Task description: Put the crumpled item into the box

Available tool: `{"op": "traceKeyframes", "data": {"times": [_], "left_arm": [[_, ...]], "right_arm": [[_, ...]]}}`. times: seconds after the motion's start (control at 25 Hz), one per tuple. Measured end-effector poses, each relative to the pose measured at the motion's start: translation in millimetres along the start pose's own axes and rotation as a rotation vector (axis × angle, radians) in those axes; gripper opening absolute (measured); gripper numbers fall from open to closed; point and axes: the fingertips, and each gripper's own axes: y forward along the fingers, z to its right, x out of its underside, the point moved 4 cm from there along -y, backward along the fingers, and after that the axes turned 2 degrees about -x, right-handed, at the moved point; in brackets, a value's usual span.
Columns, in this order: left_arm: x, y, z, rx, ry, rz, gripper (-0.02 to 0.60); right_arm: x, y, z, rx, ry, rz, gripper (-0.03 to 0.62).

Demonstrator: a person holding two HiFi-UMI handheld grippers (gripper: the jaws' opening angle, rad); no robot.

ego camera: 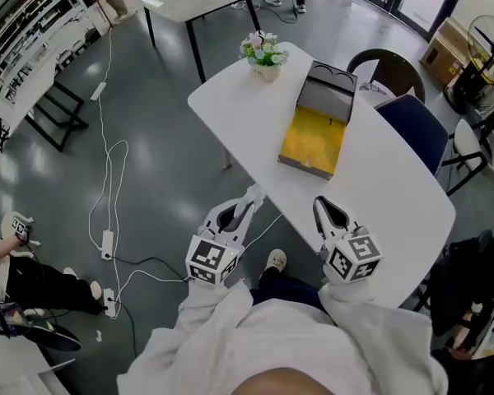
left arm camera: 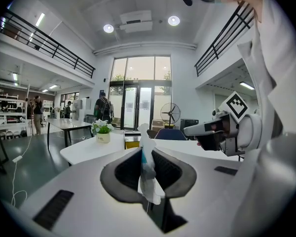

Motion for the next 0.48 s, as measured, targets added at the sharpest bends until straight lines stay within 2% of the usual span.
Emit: {"op": "traceKeyframes", "data": {"times": [0.48], "left_arm": [[1.5, 39.1, -11.1, 0.032, 0.010, -0.015, 0.051]], "right_arm": [[-2.7, 23.8, 23.7, -0.001, 0.007, -0.010, 0.043]]}}
